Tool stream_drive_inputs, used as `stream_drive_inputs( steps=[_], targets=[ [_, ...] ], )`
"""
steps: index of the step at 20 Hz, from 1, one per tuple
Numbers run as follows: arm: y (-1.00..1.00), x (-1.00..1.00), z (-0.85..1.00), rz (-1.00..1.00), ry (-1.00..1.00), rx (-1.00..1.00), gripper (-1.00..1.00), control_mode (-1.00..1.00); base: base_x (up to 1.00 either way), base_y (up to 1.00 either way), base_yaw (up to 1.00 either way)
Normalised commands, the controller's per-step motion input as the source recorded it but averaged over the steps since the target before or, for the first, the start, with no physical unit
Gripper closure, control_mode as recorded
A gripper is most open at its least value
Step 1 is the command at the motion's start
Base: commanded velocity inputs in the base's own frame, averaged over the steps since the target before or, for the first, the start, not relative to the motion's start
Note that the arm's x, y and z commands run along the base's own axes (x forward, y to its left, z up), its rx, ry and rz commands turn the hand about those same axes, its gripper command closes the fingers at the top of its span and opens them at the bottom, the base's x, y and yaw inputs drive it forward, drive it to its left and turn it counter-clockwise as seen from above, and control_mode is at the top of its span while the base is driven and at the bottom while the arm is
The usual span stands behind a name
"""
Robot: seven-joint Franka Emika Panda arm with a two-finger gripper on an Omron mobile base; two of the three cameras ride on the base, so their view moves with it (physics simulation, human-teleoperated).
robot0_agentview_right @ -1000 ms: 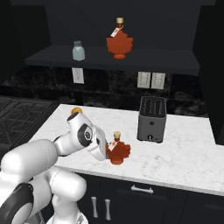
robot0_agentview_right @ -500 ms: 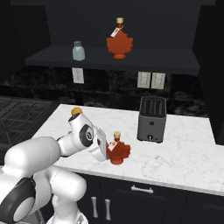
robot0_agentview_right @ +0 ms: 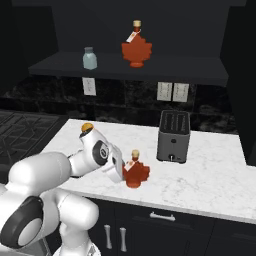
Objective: Put the shaker and condiment bottle from the counter next to their counterparts in the cabinet.
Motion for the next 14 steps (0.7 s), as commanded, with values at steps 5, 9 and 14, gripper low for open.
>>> stream_drive_inputs(
  steps=[5, 9, 14],
  targets=[
    [-0.06, 0.00, -0.21, 0.00, 0.00, 0.02, 1.00, -1.00, 0.00, 0.00, 0.00],
    [-0.01, 0.01, -0.15, 0.00, 0.05, 0.00, 1.00, -1.00, 0.00, 0.00, 0.00],
    [-0.17, 0.01, -0.02, -0.04, 0.00, 0.03, 1.00, -1.00, 0.00, 0.00, 0.00]
  ],
)
